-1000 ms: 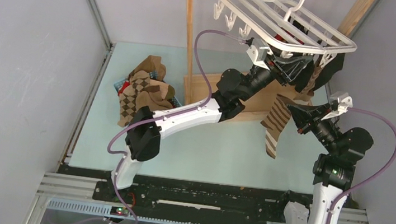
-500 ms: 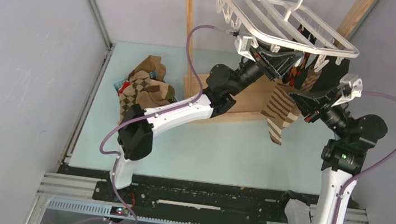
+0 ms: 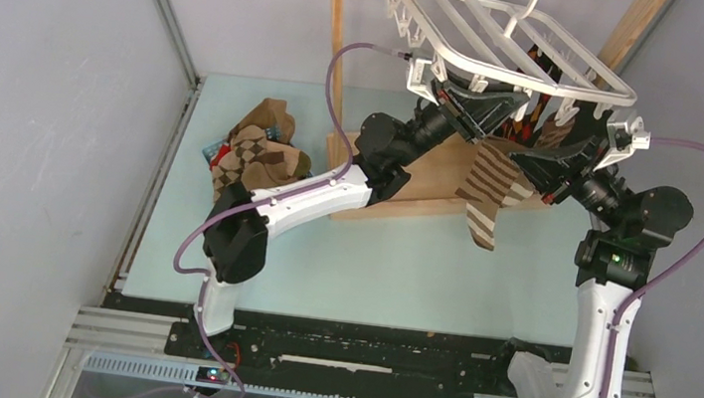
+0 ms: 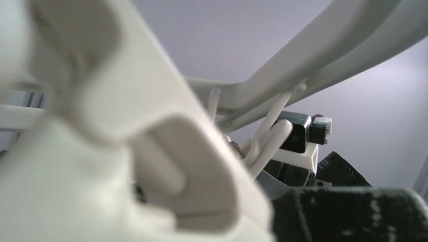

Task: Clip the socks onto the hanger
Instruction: Clamp the sock onto the hanger.

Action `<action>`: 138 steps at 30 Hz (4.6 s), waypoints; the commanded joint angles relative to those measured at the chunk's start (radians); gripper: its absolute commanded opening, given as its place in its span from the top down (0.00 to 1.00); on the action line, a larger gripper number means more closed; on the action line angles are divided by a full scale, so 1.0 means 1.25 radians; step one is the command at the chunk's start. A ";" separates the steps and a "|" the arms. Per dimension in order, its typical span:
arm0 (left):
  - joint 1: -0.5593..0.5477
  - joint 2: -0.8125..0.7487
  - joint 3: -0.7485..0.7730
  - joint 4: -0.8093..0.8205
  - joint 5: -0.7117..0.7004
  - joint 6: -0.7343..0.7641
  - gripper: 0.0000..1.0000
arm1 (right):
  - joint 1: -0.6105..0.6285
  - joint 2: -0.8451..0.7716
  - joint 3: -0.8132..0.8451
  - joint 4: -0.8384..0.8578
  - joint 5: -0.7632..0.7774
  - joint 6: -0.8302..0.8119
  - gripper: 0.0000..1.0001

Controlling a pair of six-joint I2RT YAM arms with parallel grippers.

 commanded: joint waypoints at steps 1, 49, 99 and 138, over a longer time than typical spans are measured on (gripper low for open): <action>0.003 -0.057 -0.008 0.072 0.042 -0.051 0.95 | 0.025 0.011 0.056 0.046 -0.005 0.029 1.00; 0.028 -0.035 -0.024 0.152 0.081 -0.149 0.96 | 0.025 0.035 0.116 0.120 -0.070 0.122 1.00; 0.030 0.019 0.038 0.195 0.128 -0.224 0.96 | 0.041 0.147 0.160 0.260 0.005 0.285 1.00; 0.043 0.002 0.023 0.173 0.158 -0.186 0.96 | 0.051 0.097 0.188 0.072 -0.037 0.205 1.00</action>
